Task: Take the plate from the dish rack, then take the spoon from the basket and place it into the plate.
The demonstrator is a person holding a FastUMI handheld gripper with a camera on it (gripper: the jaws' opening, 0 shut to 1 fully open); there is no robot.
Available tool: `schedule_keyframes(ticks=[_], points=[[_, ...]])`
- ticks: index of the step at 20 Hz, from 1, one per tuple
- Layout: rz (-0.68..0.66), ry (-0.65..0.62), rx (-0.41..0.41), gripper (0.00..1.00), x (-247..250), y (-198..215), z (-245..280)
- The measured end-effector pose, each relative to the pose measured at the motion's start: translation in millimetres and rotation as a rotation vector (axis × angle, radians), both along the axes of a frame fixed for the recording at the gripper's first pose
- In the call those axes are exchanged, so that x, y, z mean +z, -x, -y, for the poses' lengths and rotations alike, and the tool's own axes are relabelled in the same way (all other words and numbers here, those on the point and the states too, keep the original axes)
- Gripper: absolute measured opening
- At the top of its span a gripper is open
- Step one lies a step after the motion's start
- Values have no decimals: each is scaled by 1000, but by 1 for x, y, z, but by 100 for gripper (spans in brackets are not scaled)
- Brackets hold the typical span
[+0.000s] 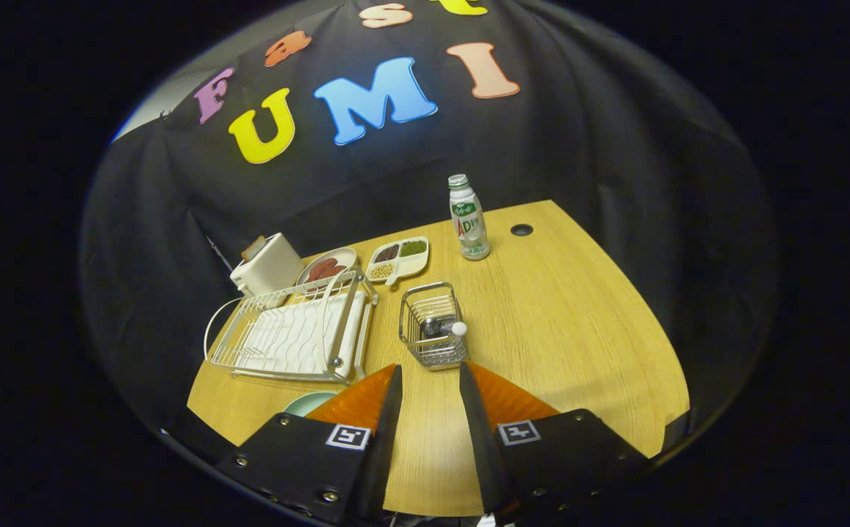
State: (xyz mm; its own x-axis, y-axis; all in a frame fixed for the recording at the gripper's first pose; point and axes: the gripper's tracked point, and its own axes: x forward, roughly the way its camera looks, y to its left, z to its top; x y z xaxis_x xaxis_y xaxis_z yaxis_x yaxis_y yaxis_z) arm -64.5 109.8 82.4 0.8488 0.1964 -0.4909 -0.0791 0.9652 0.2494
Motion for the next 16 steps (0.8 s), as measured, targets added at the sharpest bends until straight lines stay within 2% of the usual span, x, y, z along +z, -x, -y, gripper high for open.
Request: schedule_keyframes(ticks=[4, 9, 11, 13, 16], points=[[239, 88, -9, 49, 33, -32, 16], [506, 260, 60, 49, 47, -60, 11], [527, 296, 71, 49, 34, -68, 5], [506, 272, 65, 49, 15, -76, 0], [453, 220, 15, 49, -14, -93, 7]])
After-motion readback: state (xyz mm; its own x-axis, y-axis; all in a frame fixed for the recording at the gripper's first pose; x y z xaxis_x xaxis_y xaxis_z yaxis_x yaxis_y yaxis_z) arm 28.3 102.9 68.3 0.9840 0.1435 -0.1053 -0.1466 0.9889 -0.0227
